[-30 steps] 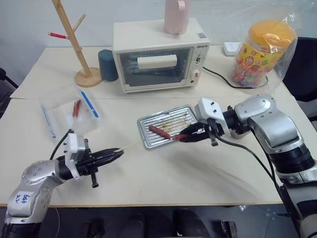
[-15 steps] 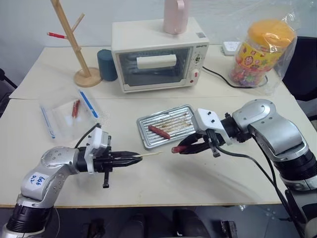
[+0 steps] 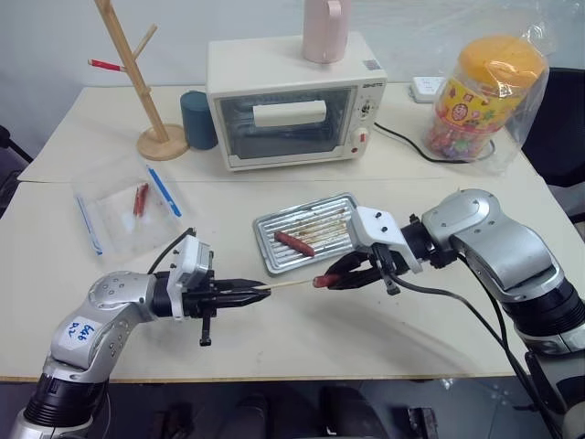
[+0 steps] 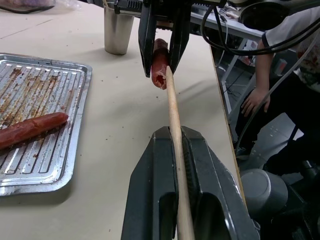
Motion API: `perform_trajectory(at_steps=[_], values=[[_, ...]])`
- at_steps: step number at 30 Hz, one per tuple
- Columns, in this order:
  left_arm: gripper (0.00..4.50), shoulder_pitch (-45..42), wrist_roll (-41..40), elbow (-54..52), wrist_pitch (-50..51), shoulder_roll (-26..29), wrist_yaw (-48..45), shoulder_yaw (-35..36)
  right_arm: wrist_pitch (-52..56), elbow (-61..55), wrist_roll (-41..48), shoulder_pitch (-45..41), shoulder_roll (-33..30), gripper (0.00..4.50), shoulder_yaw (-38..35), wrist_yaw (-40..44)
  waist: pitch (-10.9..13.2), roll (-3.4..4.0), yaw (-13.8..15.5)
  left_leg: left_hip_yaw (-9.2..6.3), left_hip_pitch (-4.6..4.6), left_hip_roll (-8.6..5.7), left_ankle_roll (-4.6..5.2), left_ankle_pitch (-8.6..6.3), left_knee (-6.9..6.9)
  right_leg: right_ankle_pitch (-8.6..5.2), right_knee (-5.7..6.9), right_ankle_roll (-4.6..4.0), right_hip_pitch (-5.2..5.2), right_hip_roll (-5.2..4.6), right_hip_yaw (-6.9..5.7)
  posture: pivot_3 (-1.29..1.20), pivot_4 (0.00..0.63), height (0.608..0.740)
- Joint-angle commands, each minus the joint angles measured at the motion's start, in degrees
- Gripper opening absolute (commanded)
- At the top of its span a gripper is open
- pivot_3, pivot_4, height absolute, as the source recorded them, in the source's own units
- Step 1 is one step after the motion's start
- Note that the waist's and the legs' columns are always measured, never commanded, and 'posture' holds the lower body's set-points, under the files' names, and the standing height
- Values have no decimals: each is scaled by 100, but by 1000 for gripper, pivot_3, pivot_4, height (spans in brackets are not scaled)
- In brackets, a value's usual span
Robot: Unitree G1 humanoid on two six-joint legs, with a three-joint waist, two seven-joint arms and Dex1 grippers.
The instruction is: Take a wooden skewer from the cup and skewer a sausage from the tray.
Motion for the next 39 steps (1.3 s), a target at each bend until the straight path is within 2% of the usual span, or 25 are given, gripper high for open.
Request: perform_trajectory(at_steps=[1, 11, 39], values=[[0, -7, -42, -60, -5, -36, 57, 119, -33, -179, 92, -15, -20, 914, -52, -18, 0, 0, 0, 0, 0, 0, 0, 0, 0, 0, 0, 0, 0, 0, 0, 0, 150, 740], [0, 105, 98, -51, -29, 47, -7, 39, -69, -86, 87, -56, -29, 914, -62, -32, 0, 0, 0, 0, 0, 0, 0, 0, 1, 0, 2, 0, 0, 0, -1, 0, 150, 740], [0, -29, 316, 72, -95, -206, 9, -128, -40, -113, 125, -82, 16, 914, -33, -64, 0, 0, 97, 0, 0, 0, 0, 0, 7, 0, 6, 0, 0, 0, 0, 0, 150, 740]])
